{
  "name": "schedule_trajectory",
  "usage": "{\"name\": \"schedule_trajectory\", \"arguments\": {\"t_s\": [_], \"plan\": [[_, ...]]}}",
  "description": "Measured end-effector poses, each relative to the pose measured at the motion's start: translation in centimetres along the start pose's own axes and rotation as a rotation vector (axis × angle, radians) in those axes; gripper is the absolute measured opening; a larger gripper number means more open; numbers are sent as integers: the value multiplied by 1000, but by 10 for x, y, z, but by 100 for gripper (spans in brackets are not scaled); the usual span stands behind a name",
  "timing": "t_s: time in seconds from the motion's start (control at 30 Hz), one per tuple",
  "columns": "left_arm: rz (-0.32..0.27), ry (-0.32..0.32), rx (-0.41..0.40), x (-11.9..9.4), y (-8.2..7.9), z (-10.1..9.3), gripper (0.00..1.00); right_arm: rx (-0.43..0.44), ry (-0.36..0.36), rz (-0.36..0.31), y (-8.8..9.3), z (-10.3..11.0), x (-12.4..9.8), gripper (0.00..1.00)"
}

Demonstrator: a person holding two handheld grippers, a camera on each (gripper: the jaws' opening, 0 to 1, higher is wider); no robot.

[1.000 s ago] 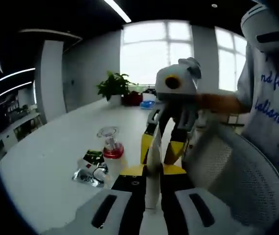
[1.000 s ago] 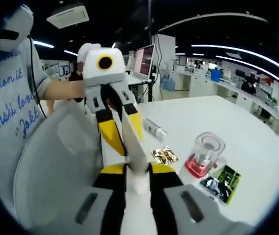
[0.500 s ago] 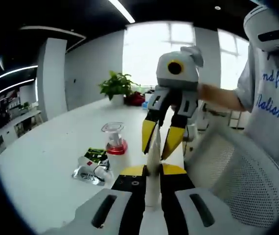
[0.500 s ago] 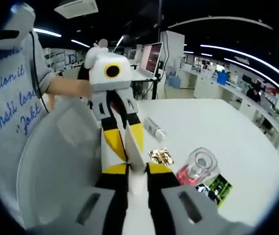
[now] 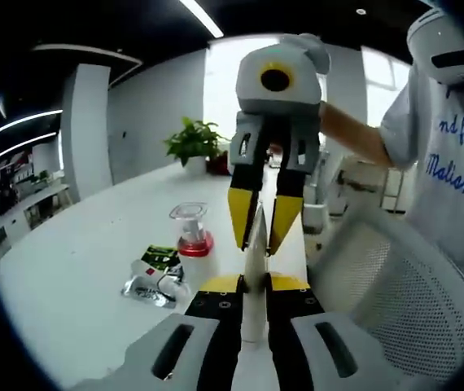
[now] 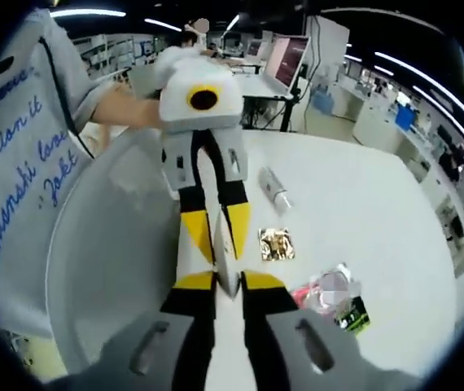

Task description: Arrange the skincare products in the storage area until every visible bottle or jar stands upright without overlapping.

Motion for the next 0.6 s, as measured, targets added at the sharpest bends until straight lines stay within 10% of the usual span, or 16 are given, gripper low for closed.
{"name": "schedule_trajectory", "arguments": {"t_s": [0.6], "plan": [[9,-17,-5,-1,0,3,6,-131,-74,265,-22,-6,11,10]]}}
Point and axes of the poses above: the point that each gripper's makers call its tool centre point, and the gripper's own axes: x roughly forward along the fingers, z roughly to its left, y roughly out of its underside, the point moved 6 cm from there along -x, roughly backward along the fingers, and after that the axes turned 9 degrees about x, right-handed, at the moved point
